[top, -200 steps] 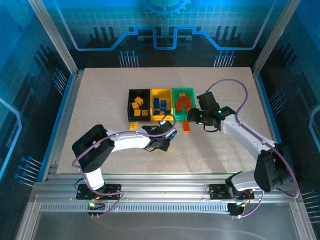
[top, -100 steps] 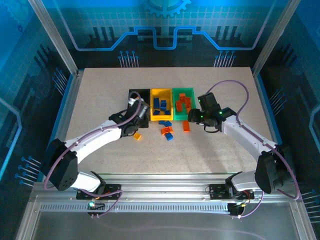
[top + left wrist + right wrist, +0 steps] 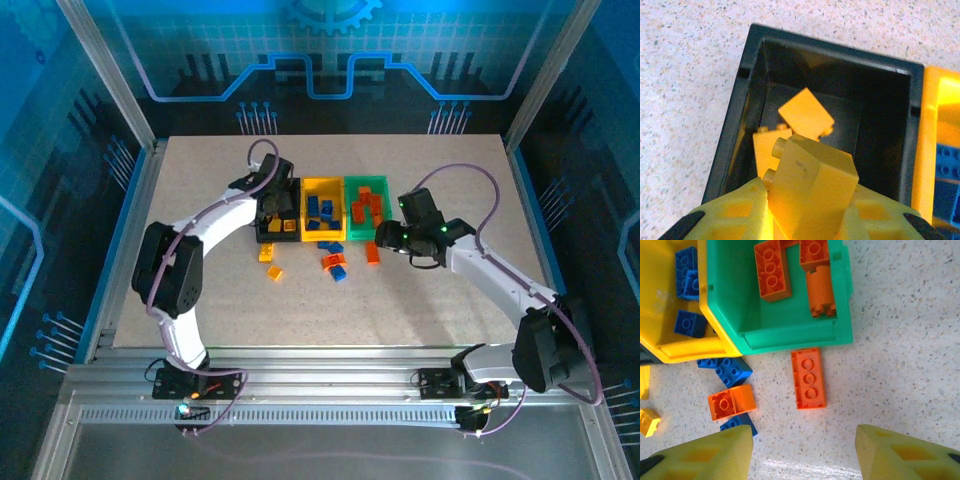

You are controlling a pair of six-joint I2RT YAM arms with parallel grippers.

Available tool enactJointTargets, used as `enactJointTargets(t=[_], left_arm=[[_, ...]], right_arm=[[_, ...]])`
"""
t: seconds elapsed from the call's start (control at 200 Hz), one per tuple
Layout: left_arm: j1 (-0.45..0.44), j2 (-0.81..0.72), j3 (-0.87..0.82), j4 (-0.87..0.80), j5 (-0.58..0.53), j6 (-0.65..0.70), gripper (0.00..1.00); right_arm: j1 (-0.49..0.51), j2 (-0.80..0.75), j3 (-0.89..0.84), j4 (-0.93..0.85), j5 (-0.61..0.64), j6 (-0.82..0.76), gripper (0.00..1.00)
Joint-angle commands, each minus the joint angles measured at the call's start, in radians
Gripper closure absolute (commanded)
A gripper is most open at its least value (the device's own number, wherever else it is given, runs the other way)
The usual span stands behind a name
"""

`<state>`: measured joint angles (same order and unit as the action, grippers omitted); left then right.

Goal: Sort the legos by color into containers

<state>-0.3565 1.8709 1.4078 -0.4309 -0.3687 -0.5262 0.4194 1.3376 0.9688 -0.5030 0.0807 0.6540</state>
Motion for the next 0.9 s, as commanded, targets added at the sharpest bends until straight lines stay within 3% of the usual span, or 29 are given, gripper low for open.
enactJointTargets(t=[0.0,0.085,0.27,0.43,0.52,0.555,0.895], left_arm=[[0.014,0.066,0.09,-0.07,0.039,-0.026,0.7],[0.014,0.106,0.141,-0.094,0.055,-0.026,0.56],[0.014,0.109,0.177,-0.112,0.073,-0.032,0.35],[0.005,-0.001,0.12,-0.069,0.127,-0.05,0.22],[-0.018,-0.101,0.042,-0.026,0.165,-0.064,0.1],[-0.029,-0.146,0.004,-0.005,0.18,-0.069,0.02],[-0.18,-0.63,-0.49,0.116,0.226,-0.184,0.01]], right_arm=[[-0.003,-0.023,-0.037,0.022,-0.064,-0.008,0.41],[0.009,-0.023,-0.058,0.036,-0.089,-0.018,0.39],[0.031,-0.028,-0.079,0.038,-0.107,-0.03,0.36],[0.049,-0.024,-0.073,0.034,-0.114,-0.043,0.34],[0.074,0.0,-0.062,0.04,-0.124,-0.066,0.31],[0.089,0.016,-0.055,0.042,-0.126,-0.079,0.3],[0.281,0.307,0.106,0.033,-0.039,-0.192,0.25]])
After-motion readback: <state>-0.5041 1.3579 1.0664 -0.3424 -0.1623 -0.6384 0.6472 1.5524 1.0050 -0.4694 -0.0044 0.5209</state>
